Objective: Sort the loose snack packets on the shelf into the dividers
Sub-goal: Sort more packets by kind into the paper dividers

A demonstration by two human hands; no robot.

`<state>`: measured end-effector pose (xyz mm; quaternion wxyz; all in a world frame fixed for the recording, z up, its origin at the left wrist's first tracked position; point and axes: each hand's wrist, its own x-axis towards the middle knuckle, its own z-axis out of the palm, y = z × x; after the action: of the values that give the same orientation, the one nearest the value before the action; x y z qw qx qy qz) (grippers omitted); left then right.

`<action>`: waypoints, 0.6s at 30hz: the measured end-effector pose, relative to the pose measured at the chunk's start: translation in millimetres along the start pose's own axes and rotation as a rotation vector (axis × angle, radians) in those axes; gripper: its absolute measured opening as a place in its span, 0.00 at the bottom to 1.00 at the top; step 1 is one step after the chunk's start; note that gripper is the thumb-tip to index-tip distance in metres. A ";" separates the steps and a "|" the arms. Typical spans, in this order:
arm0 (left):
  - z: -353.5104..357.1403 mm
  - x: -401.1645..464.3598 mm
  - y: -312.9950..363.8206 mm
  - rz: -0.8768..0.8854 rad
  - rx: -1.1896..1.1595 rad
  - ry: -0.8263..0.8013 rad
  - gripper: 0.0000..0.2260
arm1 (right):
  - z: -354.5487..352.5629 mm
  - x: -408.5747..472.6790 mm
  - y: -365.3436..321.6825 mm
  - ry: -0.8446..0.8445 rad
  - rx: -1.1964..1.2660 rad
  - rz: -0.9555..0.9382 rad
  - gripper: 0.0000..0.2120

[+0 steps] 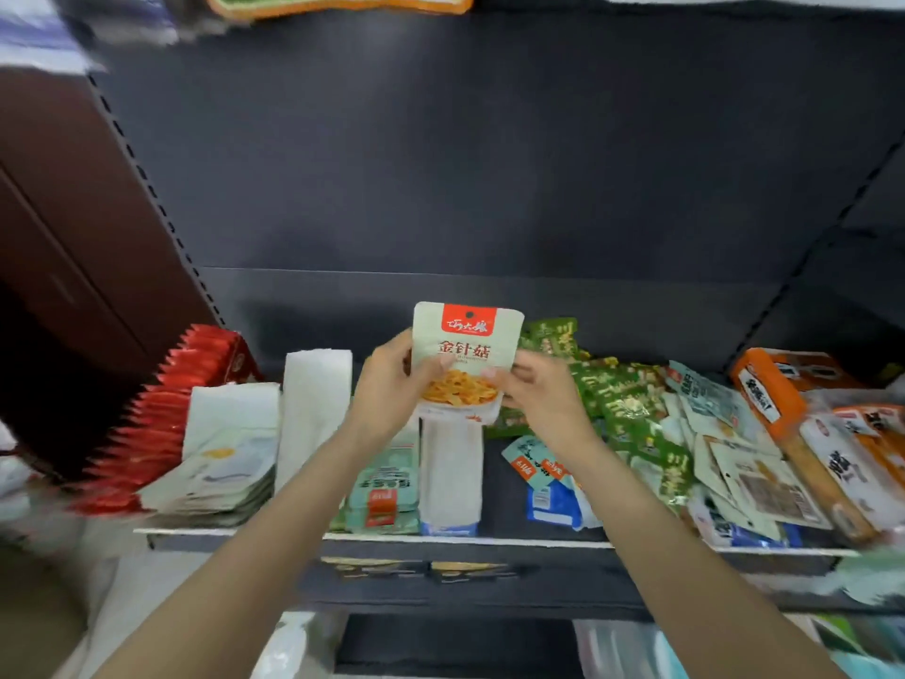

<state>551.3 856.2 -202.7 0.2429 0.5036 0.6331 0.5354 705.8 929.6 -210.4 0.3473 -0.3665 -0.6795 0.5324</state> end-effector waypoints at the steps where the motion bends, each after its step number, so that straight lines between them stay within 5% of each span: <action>1: -19.4 -6.5 -3.9 0.016 0.002 0.026 0.09 | 19.3 -3.9 -3.4 0.001 -0.007 -0.004 0.11; 11: -187.6 -66.1 -44.9 0.069 0.180 0.241 0.09 | 190.7 -30.5 -28.9 -0.036 -0.104 -0.038 0.10; 18: -231.7 -86.0 -69.2 -0.014 0.258 0.288 0.04 | 249.0 -29.6 -23.4 -0.086 -0.202 -0.019 0.10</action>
<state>361.3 684.2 -214.9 0.0868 0.4440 0.7282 0.5147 502.6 783.4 -237.7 0.2842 -0.3700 -0.7473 0.4731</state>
